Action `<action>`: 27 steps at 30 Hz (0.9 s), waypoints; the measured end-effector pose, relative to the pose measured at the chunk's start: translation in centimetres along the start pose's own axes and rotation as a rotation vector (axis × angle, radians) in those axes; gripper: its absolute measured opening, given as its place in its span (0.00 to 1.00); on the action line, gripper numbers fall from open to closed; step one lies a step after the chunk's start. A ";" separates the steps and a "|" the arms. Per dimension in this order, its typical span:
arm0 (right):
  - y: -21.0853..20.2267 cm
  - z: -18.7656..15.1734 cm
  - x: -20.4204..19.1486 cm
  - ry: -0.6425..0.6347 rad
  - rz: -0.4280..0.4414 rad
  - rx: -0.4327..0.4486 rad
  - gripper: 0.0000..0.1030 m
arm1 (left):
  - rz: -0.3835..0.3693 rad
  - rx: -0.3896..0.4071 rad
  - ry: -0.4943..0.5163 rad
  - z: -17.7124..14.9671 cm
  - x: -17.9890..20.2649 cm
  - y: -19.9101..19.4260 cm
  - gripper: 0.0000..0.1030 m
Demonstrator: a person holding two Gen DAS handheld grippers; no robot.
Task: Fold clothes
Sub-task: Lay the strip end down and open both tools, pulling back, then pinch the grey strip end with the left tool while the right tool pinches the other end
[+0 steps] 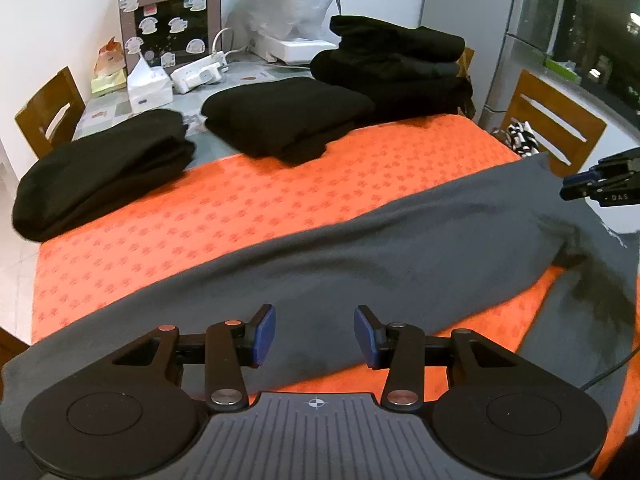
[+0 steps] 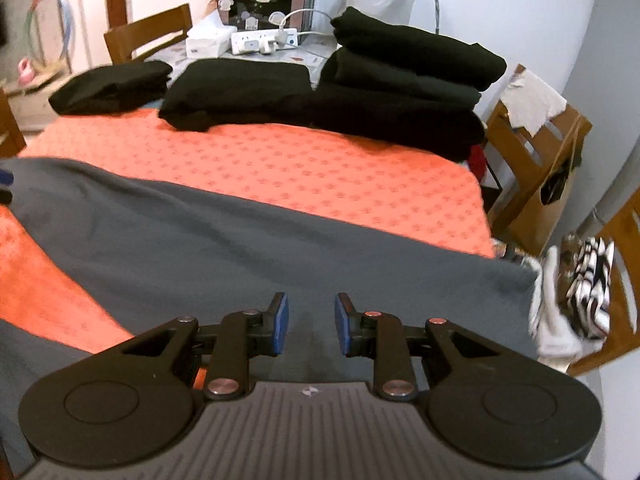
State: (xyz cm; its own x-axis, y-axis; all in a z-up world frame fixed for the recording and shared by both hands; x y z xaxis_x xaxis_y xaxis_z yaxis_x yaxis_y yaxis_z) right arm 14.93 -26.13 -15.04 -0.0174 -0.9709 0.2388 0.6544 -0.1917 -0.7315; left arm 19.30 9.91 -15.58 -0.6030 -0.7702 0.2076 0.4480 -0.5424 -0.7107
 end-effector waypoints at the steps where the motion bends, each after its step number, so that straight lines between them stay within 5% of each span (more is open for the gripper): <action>1: 0.5 0.0 1.1 -0.021 0.004 0.005 0.28 | 0.005 0.003 -0.002 0.4 0.7 0.4 0.45; 14: 8.0 1.8 13.6 -0.267 0.120 -0.021 0.30 | 0.041 0.051 -0.035 8.2 7.2 6.6 0.50; 27: 13.3 2.6 13.2 -0.355 0.304 -0.135 0.38 | -0.036 -0.195 0.044 10.3 4.9 15.3 0.50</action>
State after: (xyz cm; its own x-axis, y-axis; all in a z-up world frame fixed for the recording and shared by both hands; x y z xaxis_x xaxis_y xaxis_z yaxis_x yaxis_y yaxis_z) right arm 25.31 -41.08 -19.96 0.4341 -0.8812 0.1874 0.4856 0.0537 -0.8725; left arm 29.99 -5.62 -18.53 -0.6465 -0.7339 0.2085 0.2923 -0.4907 -0.8209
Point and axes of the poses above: each gripper's, at about its wrist camera, not at the fingertips, and y roughly the way its jaws point, x to its right, z to its top, the point moved 8 cm from there along y, roughly the way its jaws point, and after that the axes turned 12 degrees about -z, right-handed, at the moved point
